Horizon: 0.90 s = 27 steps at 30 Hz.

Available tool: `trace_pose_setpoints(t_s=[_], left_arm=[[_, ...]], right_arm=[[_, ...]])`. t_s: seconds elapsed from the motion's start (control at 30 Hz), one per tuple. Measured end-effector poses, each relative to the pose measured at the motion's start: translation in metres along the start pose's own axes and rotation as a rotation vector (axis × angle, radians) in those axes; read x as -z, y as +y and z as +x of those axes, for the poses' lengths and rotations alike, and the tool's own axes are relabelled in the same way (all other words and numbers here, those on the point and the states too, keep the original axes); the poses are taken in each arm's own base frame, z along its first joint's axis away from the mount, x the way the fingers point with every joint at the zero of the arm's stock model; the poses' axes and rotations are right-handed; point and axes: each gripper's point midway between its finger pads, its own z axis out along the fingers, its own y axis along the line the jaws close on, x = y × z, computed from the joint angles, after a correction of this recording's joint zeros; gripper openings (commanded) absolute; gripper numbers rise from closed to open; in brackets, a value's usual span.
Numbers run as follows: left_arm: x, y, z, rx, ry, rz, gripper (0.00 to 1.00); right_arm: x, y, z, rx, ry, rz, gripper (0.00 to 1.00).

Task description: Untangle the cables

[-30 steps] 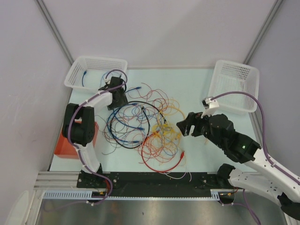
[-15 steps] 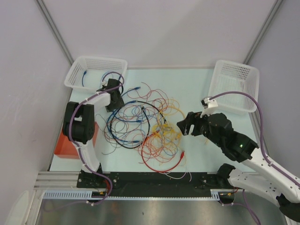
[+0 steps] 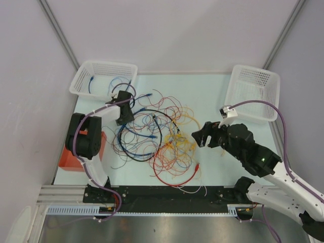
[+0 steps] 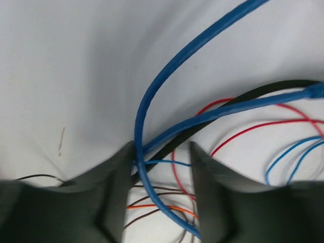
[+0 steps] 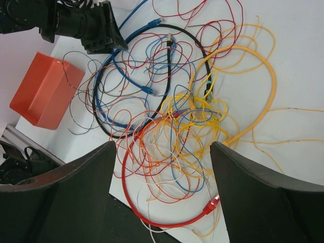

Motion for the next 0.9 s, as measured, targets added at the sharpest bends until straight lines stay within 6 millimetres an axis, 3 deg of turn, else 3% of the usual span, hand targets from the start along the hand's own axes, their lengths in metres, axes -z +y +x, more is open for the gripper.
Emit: trace_pose_setpoints(t_s=[0.1, 0.27, 0.4, 0.57, 0.73, 0.9], left_arm=[[0.004, 0.006, 0.006, -0.013, 0.001, -0.012, 0.04], [0.015, 0.009, 0.018, -0.023, 0.027, 0.001, 0.0], [0.043, 0.001, 0.019, -0.046, 0.019, 0.039, 0.0], [0.126, -0.039, -0.009, -0.077, -0.138, 0.213, 0.0], [0.225, -0.075, -0.032, -0.078, -0.316, 0.444, 0.01], [0.279, -0.089, -0.041, -0.078, -0.394, 0.564, 0.0]], right_arm=[[0.001, -0.001, 0.001, -0.007, -0.001, -0.001, 0.8], [0.003, -0.001, 0.001, -0.015, -0.005, -0.003, 0.8], [0.005, 0.0, -0.001, -0.02, -0.014, -0.01, 0.79], [0.008, 0.003, -0.002, -0.038, -0.021, -0.026, 0.8], [0.012, 0.008, -0.006, -0.056, -0.035, -0.049, 0.8], [0.016, 0.016, -0.013, -0.075, -0.06, -0.091, 0.8]])
